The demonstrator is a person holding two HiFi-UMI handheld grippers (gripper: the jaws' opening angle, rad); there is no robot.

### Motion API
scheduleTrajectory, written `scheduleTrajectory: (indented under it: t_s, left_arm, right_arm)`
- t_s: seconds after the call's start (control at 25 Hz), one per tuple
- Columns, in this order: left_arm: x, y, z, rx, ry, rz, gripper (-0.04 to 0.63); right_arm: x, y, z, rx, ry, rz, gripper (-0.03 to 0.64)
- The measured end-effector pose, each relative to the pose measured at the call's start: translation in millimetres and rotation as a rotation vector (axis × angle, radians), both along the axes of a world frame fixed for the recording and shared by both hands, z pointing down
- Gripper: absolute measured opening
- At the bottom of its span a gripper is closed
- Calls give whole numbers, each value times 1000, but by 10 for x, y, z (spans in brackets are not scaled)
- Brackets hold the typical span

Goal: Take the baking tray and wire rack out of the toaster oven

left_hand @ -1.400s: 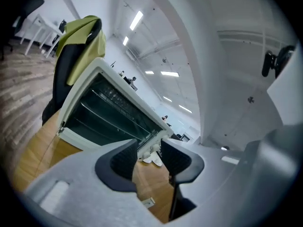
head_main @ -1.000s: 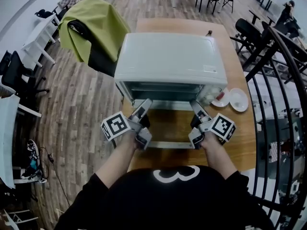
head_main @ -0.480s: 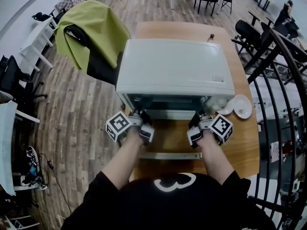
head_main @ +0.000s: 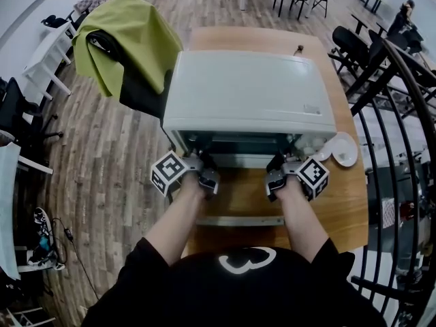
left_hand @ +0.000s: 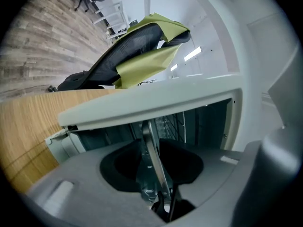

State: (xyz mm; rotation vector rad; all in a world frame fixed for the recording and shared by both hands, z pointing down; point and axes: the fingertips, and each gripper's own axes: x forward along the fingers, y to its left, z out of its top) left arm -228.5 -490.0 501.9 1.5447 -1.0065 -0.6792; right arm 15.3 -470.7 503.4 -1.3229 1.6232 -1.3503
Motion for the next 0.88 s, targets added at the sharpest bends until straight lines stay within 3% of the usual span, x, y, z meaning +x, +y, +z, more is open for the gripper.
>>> scheduleTrajectory:
  t_s: [0.16,0.88]
  left_arm:
    - [-16,-11,-9,1,2,2,106]
    - [-6,126,-10,-30,-26,34,104]
  right_arm:
    - [-35,0,-25,4,-6,-5,104]
    - [-29,150,-22,-4,-34,-33,104]
